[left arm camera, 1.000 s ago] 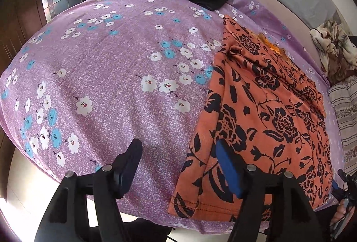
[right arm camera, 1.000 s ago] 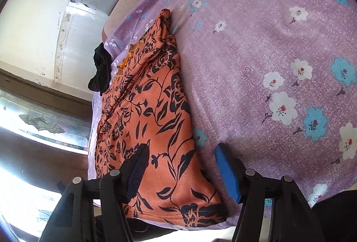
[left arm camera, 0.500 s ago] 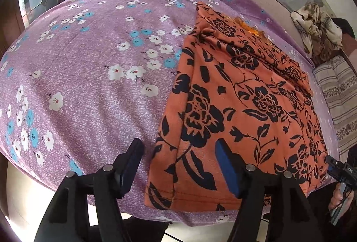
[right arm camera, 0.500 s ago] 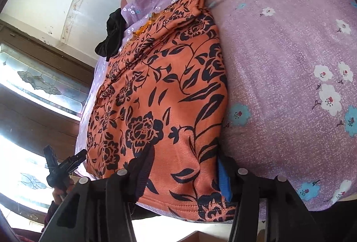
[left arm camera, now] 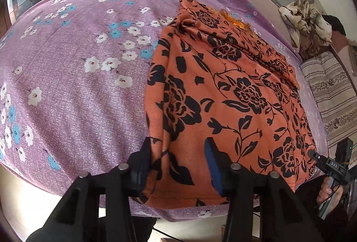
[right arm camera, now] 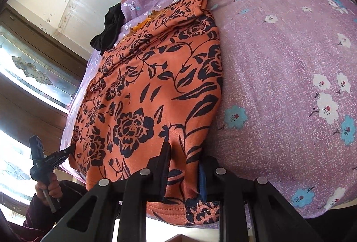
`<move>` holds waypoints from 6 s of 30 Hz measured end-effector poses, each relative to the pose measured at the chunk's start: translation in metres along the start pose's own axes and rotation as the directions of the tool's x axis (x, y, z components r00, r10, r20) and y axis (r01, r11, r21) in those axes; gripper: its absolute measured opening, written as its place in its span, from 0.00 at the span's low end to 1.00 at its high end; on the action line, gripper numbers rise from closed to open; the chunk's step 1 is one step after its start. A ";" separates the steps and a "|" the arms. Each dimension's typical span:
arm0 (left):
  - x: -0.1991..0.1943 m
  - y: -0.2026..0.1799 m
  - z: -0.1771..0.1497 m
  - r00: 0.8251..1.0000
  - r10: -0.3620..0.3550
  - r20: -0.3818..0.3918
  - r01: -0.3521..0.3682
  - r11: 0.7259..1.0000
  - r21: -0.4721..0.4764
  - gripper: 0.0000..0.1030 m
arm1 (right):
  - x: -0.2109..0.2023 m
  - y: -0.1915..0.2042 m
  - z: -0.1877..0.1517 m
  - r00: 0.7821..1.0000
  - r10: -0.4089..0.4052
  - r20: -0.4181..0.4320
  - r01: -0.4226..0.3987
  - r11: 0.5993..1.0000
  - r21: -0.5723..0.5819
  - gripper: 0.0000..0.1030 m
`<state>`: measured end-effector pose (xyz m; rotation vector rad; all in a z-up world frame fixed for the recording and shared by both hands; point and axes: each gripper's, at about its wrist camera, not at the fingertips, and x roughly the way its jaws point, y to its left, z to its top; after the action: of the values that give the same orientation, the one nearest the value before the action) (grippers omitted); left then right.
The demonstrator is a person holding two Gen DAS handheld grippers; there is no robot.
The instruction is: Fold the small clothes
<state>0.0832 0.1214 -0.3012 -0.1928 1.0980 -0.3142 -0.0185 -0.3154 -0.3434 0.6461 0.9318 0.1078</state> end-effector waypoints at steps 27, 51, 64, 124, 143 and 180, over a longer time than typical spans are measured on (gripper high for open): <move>0.011 -0.020 0.011 1.000 0.028 -0.011 -0.027 0.998 0.055 0.11 | 0.013 0.050 -0.013 0.991 -0.129 0.033 0.133 0.970 -0.203 0.29; -0.060 -0.027 0.045 0.979 -0.124 0.162 0.116 0.991 0.061 0.09 | -0.060 0.059 0.024 0.966 0.143 0.217 -0.129 0.989 -0.077 0.10; -0.076 -0.036 0.154 0.946 -0.203 0.254 0.186 0.978 0.089 0.09 | -0.066 0.083 0.124 0.890 0.338 0.306 -0.352 0.936 -0.010 0.10; 0.117 0.006 0.229 0.978 0.198 0.072 -0.171 0.945 -0.281 0.65 | 0.280 0.262 0.213 0.980 -0.190 -0.057 0.128 0.823 -0.554 0.38; 0.117 -0.074 0.224 0.941 0.296 0.165 -0.305 0.952 0.034 0.65 | 0.129 0.145 0.224 0.942 -0.319 0.109 0.335 0.920 -0.205 0.38; 0.046 -0.082 0.180 0.889 0.194 0.414 -0.172 0.981 -0.092 0.84 | -0.099 0.186 0.090 0.853 -0.442 0.278 0.493 0.857 -0.150 0.50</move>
<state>0.2514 0.0279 -0.2346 -0.1915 0.6863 -0.0654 0.0257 -0.2426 -0.1308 0.2062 0.8102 -0.2999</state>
